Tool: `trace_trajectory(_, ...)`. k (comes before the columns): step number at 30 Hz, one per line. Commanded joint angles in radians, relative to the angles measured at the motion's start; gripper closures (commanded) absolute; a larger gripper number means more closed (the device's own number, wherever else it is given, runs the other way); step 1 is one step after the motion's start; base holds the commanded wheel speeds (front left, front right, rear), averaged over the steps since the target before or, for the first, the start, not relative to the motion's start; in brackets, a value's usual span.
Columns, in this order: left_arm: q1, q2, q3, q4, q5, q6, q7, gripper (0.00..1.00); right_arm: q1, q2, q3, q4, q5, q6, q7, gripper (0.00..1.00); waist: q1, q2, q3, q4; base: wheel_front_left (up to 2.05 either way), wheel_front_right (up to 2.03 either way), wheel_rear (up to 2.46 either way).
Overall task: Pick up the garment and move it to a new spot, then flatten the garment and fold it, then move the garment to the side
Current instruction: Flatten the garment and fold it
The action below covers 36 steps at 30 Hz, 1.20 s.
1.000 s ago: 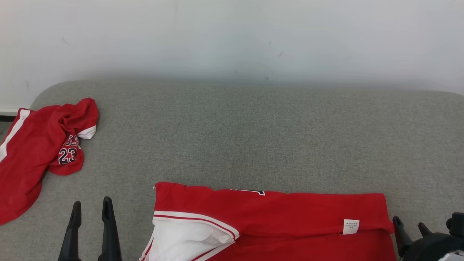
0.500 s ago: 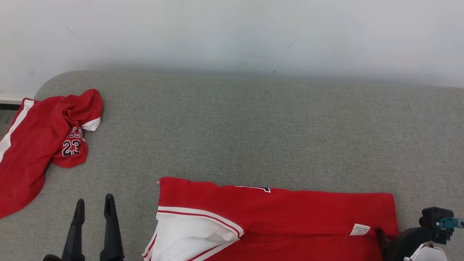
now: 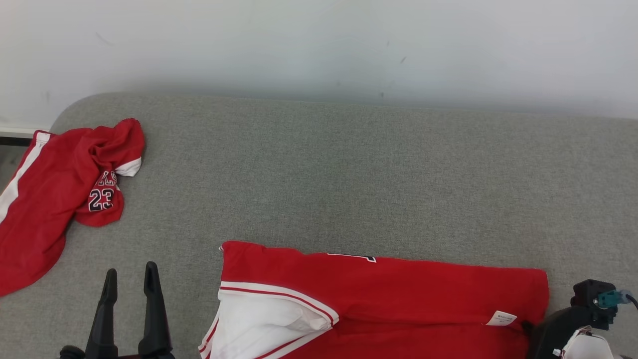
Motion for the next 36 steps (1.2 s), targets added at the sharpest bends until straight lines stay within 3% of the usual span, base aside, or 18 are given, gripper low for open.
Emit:
trace_trajectory(1,-0.007,-0.002,-0.003,0.002,0.001,-0.001,-0.002,0.00,0.005,0.007,0.004,0.020,-0.004,-0.002,0.016,1.00,0.0000,0.0000,0.001,0.003,0.00,0.00,0.00)
trace_trajectory(6,-0.013,-0.002,-0.011,0.008,0.016,-0.001,-0.002,0.00,-0.019,0.003,-0.030,0.001,-0.025,-0.002,-0.001,1.00,0.0000,0.0000,0.002,0.005,0.00,0.00,0.00)
trace_trajectory(15,-0.022,-0.002,-0.028,0.011,0.036,-0.001,-0.002,0.00,-0.023,0.003,-0.247,-0.074,-0.101,-0.002,-0.004,1.00,0.0000,0.0000,0.007,0.001,0.00,0.00,0.00)
trace_trajectory(23,-0.017,0.008,-0.030,0.011,0.041,-0.001,-0.002,0.00,0.006,0.004,-0.341,-0.181,-0.151,-0.002,0.032,1.00,0.0000,0.0000,0.006,-0.018,0.00,0.00,0.00)
trace_trajectory(28,-0.013,0.018,-0.032,0.017,0.053,-0.001,-0.002,0.00,0.031,0.005,-0.225,-0.266,-0.024,-0.002,0.077,1.00,0.0000,0.0000,-0.002,-0.035,0.00,0.00,0.00)
trace_trajectory(36,-0.022,0.033,-0.049,0.039,0.122,0.004,-0.002,0.00,0.121,0.004,0.128,-0.412,0.243,-0.002,0.113,1.00,0.0000,0.0000,-0.016,-0.036,0.00,0.00,0.00)
